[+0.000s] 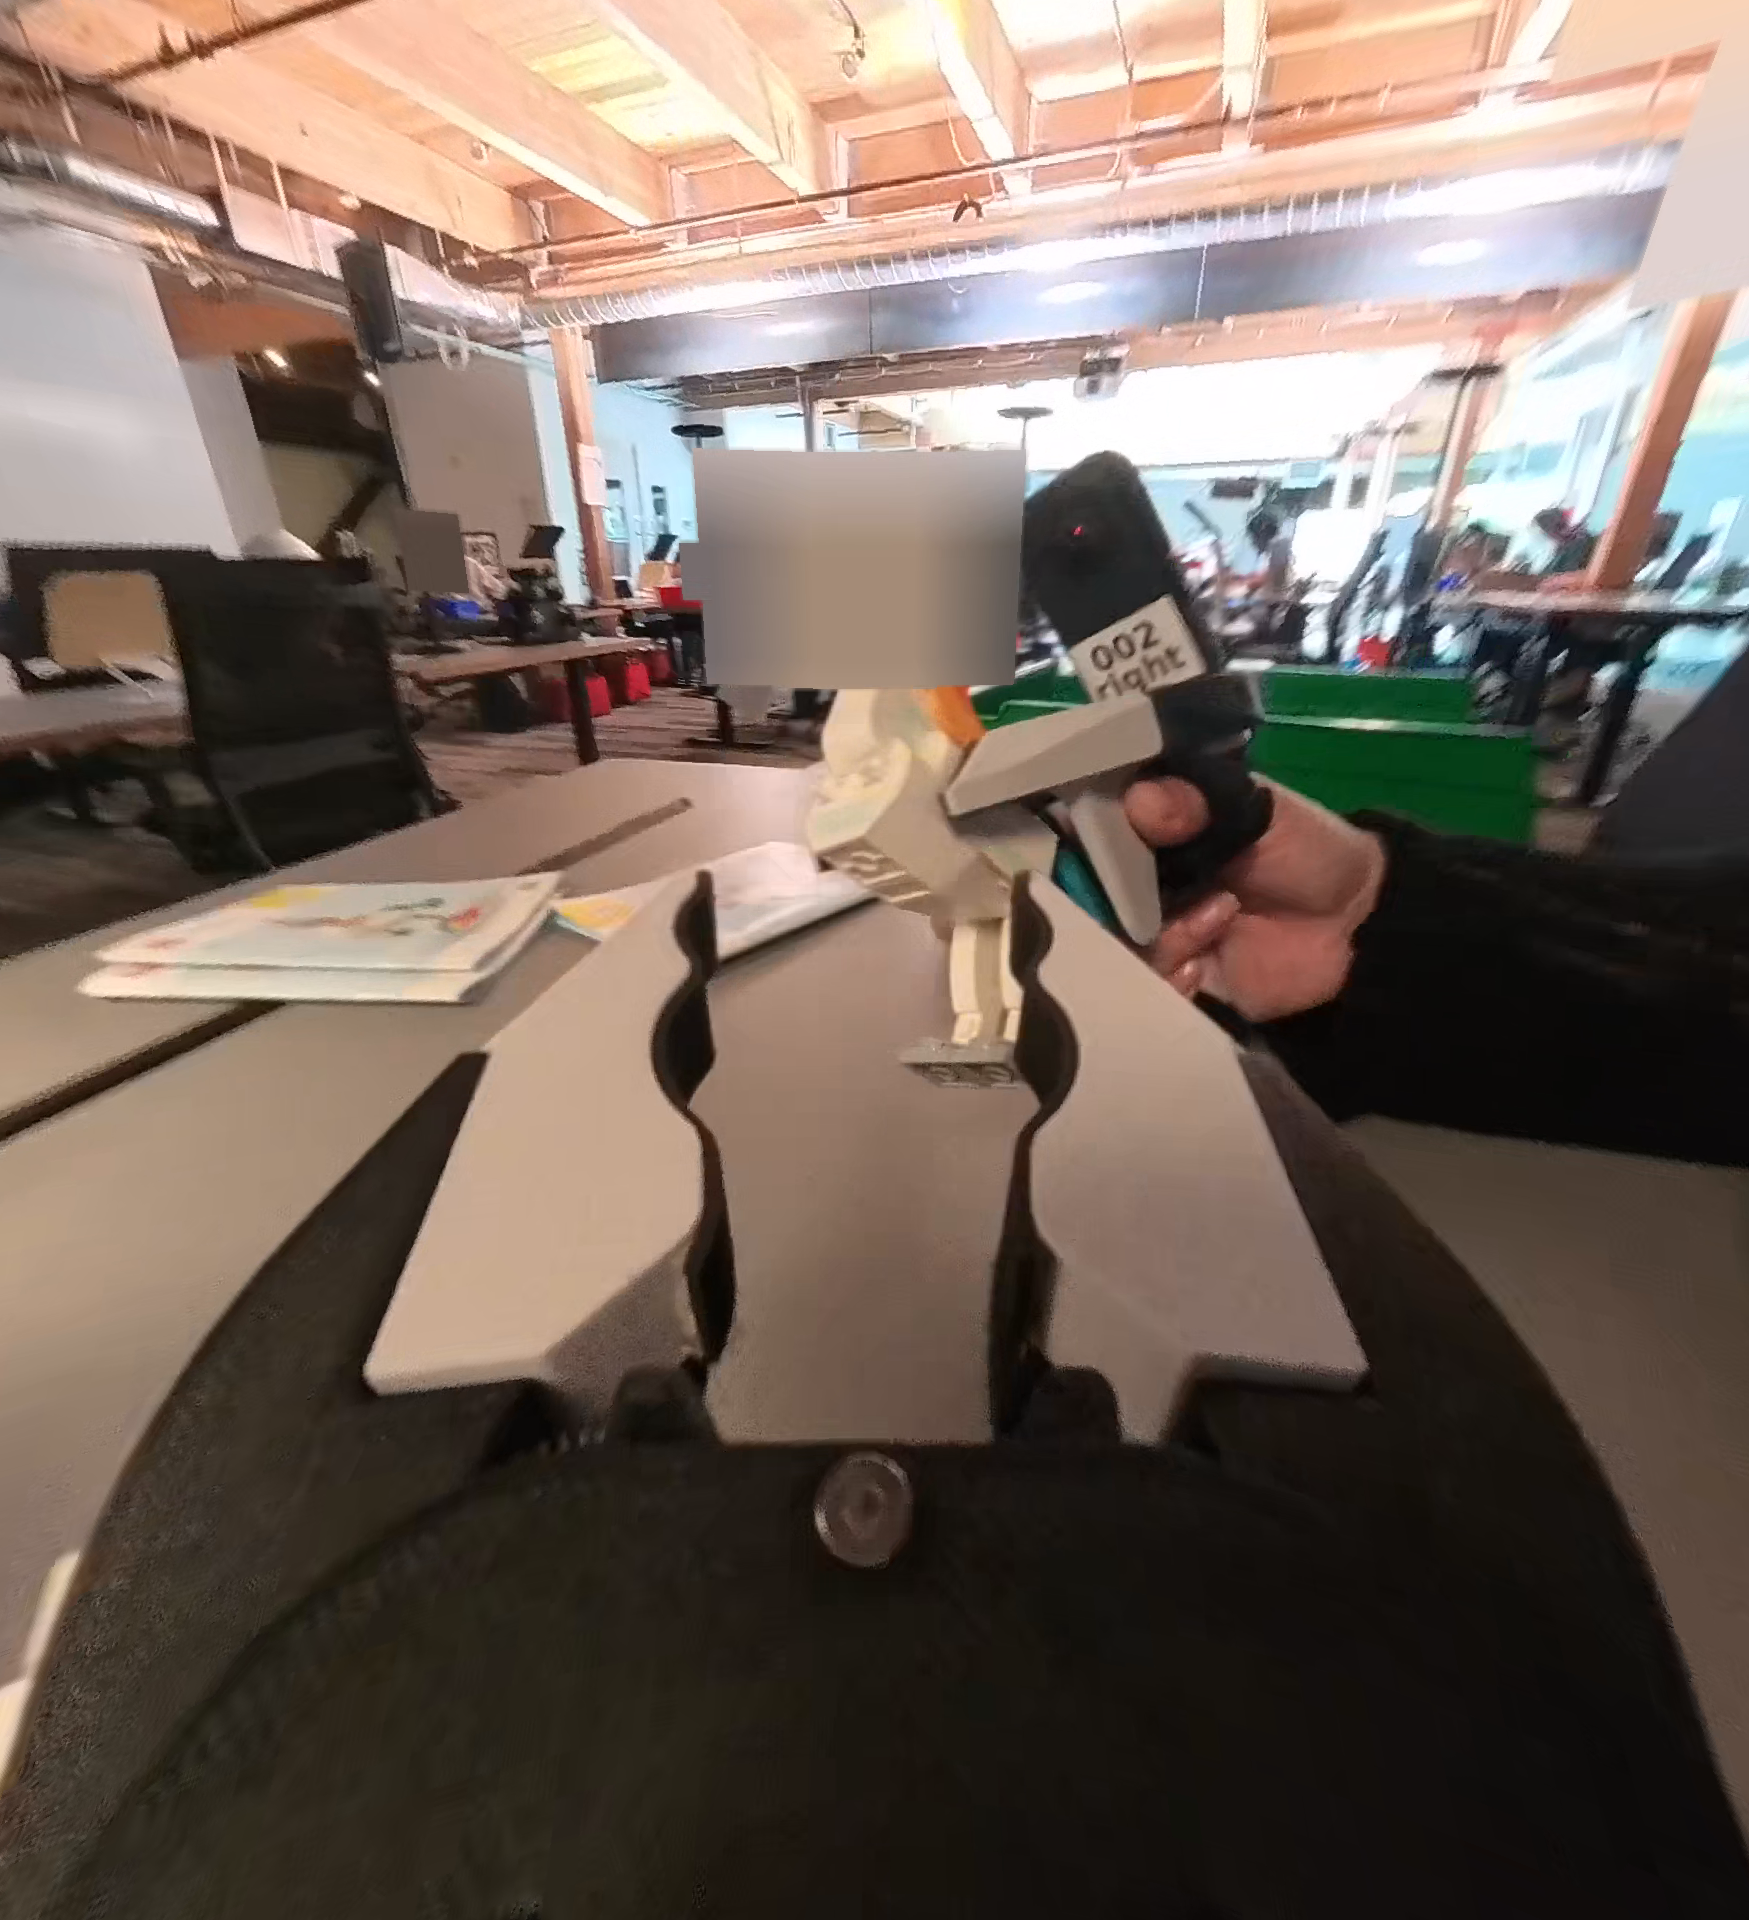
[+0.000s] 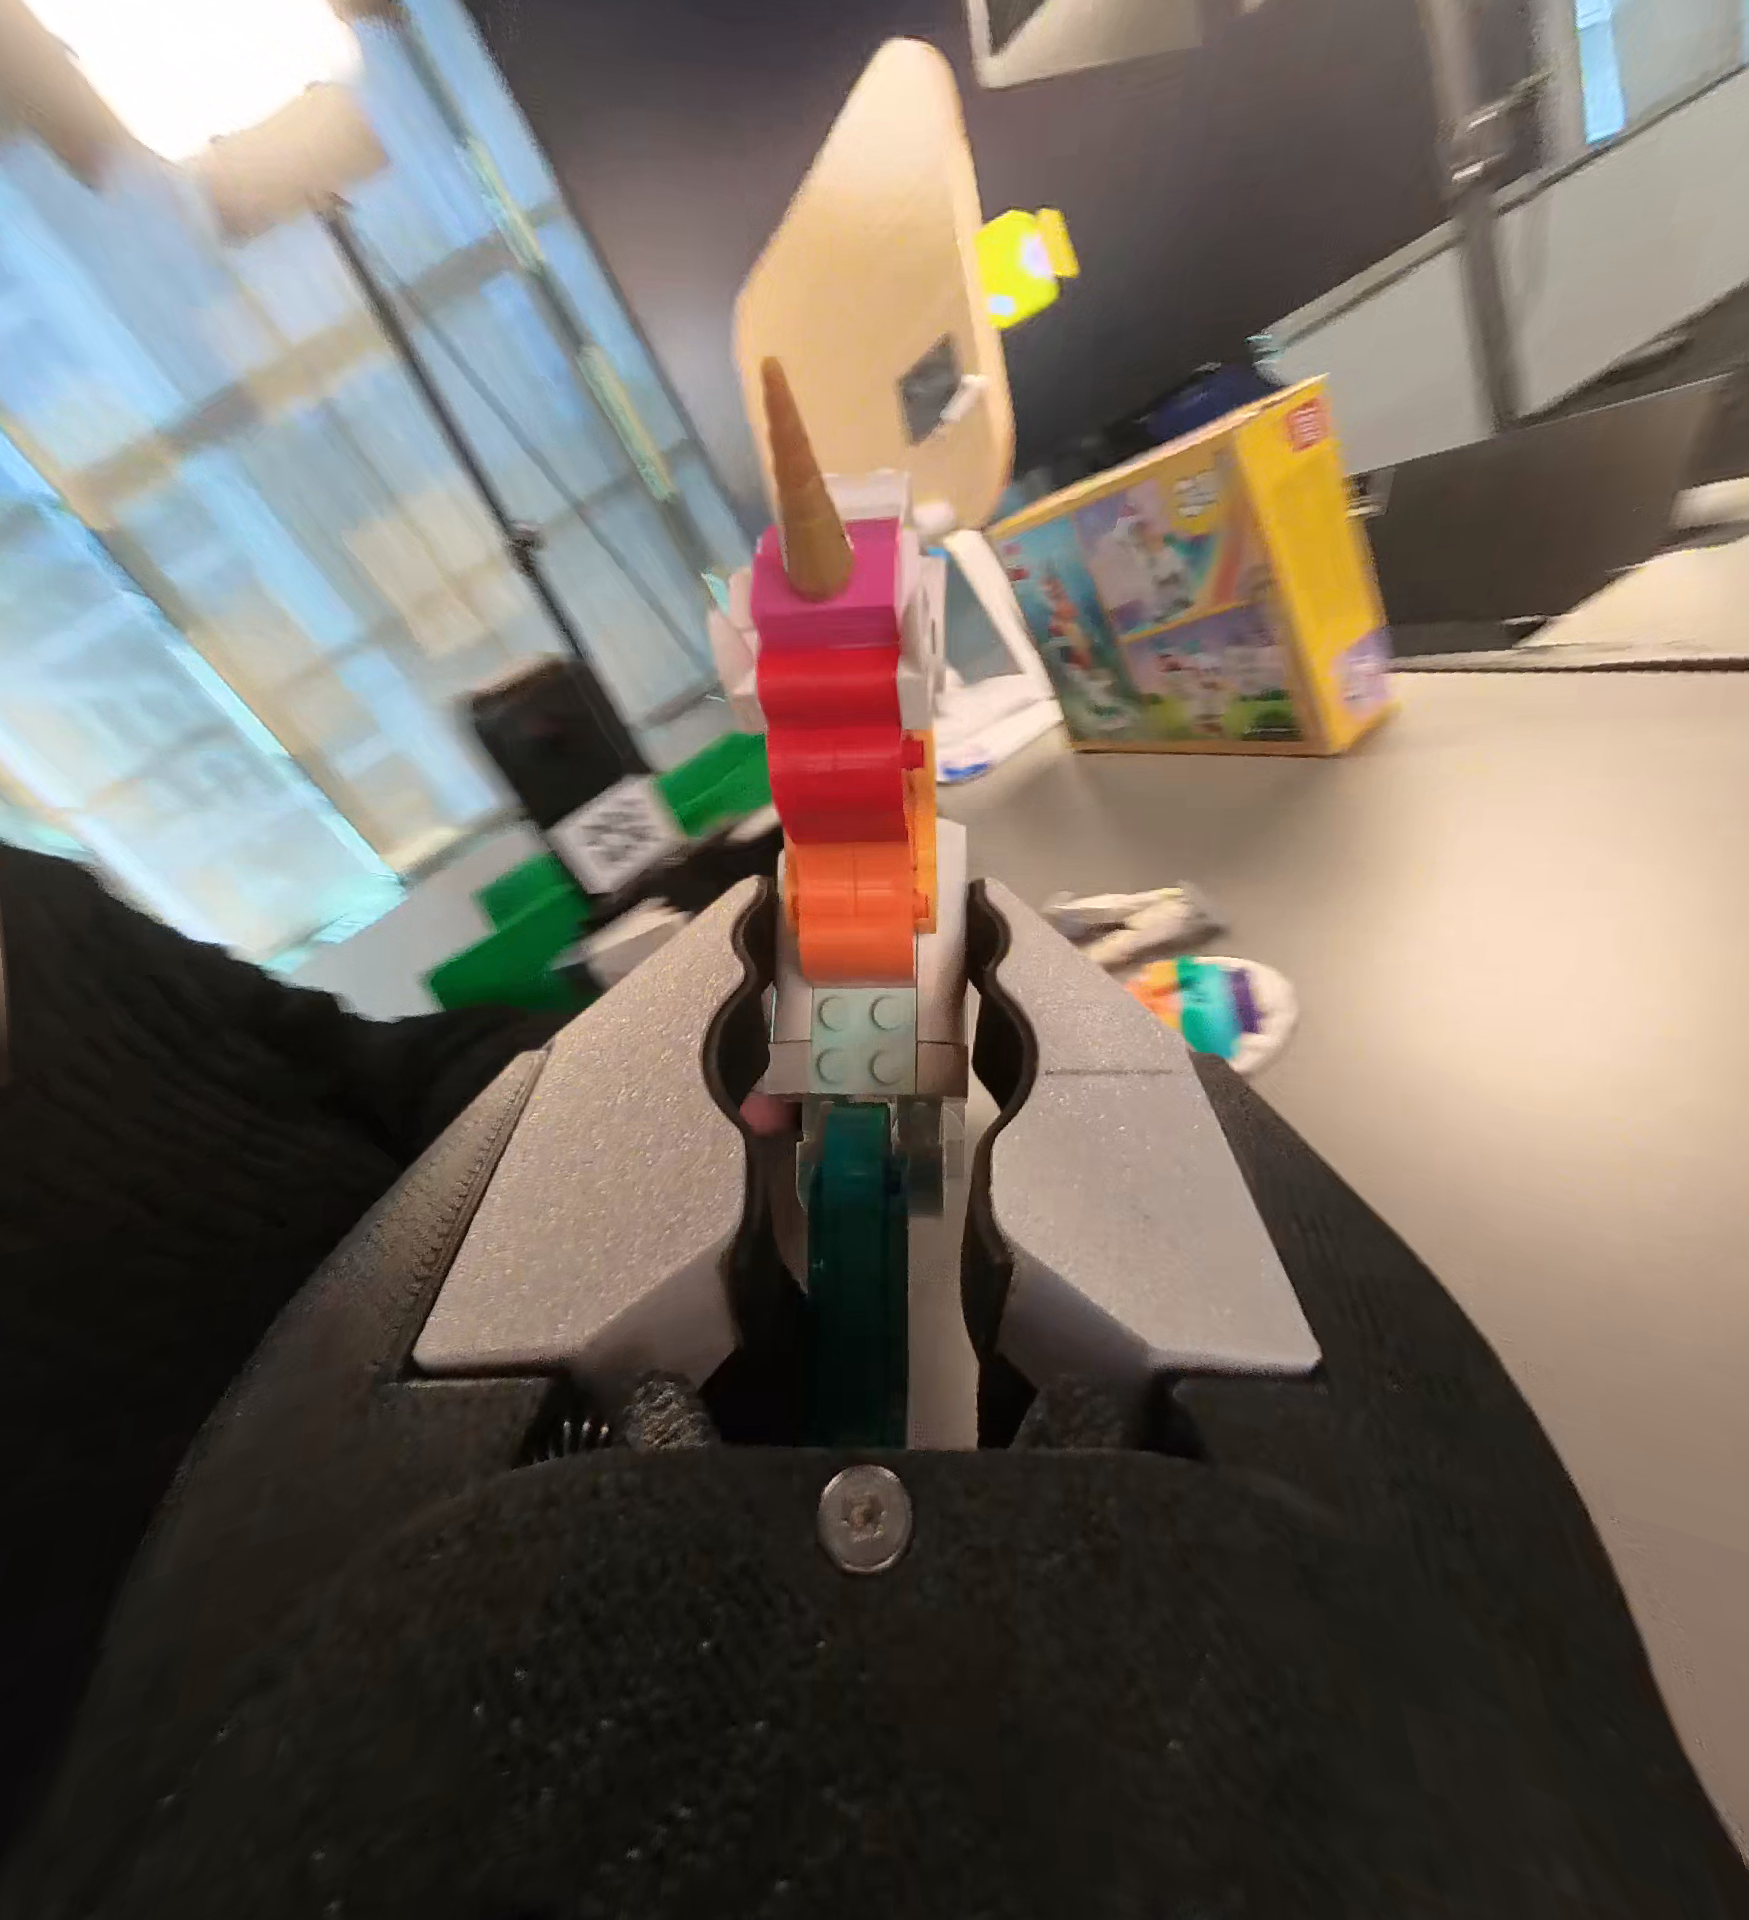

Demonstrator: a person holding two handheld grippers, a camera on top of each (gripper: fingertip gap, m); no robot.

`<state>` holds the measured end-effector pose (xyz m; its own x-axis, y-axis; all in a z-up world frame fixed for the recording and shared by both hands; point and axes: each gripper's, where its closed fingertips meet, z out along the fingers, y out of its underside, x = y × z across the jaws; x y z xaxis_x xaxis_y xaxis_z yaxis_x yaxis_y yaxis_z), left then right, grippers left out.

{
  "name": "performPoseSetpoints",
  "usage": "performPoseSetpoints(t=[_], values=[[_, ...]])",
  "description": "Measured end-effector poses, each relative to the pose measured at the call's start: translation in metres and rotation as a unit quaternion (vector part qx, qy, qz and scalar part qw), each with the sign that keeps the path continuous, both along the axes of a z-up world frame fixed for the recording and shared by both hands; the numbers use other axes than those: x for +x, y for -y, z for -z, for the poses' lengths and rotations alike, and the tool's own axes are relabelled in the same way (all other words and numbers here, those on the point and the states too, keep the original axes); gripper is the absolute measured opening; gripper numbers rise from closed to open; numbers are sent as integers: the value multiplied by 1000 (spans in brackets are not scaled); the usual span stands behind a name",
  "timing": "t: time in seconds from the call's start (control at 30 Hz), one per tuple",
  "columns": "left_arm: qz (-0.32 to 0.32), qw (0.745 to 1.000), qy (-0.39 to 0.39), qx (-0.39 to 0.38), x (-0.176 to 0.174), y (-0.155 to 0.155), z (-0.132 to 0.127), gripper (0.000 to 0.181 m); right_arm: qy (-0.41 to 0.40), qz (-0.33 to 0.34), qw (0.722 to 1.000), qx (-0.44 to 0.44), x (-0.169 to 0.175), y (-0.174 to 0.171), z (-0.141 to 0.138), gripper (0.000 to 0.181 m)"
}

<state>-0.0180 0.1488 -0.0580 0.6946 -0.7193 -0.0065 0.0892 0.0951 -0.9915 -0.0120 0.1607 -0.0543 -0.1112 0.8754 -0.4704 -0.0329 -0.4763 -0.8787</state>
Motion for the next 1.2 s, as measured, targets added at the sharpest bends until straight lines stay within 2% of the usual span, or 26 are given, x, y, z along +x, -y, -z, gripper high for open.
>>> performPoseSetpoints(t=[0.1,0.2,0.37,0.67,0.9,1.0,1.13,1.2], values=[[66,994,74,-54,4,2,-3,58,-32,-44,998,-37,-2,11,-5,35],[139,974,133,-118,11,6,-1,53,-59,-75,993,-70,-3,18,-9,35],[205,944,190,-176,17,8,0,46,-96,-99,983,-123,-3,19,-15,35],[229,934,186,-203,30,10,5,43,-132,-102,970,-175,-7,18,-14,35],[240,932,177,-206,36,13,6,44,-114,-71,982,-130,-15,20,-7,35],[237,931,183,-209,34,11,6,35,-108,-68,985,-113,-15,22,-7,35],[242,929,181,-213,35,12,6,34,-98,-63,989,-89,-15,23,-7,35],[237,934,170,-208,34,12,7,34,-103,-45,991,-67,-12,20,-11,41]])
